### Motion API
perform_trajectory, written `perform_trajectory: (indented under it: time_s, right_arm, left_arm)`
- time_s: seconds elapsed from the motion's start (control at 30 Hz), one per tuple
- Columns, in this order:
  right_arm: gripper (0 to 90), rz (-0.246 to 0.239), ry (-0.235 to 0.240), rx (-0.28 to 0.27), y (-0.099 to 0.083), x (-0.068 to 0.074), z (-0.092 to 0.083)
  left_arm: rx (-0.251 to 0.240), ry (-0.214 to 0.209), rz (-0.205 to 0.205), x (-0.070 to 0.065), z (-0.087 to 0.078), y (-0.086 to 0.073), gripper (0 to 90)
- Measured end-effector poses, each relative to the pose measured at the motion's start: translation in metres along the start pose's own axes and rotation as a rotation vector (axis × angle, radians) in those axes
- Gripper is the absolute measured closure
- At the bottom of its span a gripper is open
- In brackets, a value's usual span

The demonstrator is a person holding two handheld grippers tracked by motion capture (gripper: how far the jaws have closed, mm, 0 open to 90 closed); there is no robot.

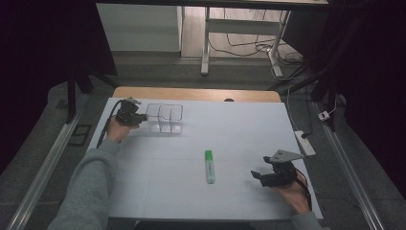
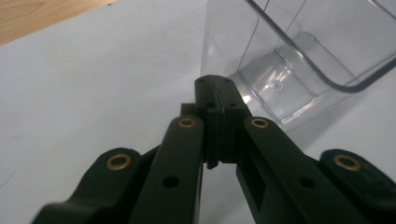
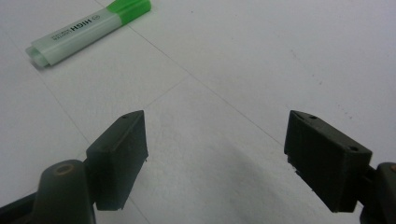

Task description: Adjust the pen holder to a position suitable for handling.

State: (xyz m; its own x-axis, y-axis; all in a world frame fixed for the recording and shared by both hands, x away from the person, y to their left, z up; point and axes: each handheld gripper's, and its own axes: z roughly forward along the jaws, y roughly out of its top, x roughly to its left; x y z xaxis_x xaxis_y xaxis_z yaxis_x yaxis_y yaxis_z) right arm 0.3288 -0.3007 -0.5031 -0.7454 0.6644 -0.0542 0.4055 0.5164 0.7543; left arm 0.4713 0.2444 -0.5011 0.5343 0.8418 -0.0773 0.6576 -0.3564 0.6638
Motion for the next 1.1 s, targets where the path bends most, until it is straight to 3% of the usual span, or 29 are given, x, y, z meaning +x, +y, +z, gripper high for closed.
perform_trajectory:
  time_s: [1.1]
  right_arm:
    - [20.8, -0.003, 0.002, 0.011, 0.000, 0.002, 0.001]
  left_arm:
    - [-0.004, -0.079, 0.066, -0.040, 0.014, 0.017, 88.6]
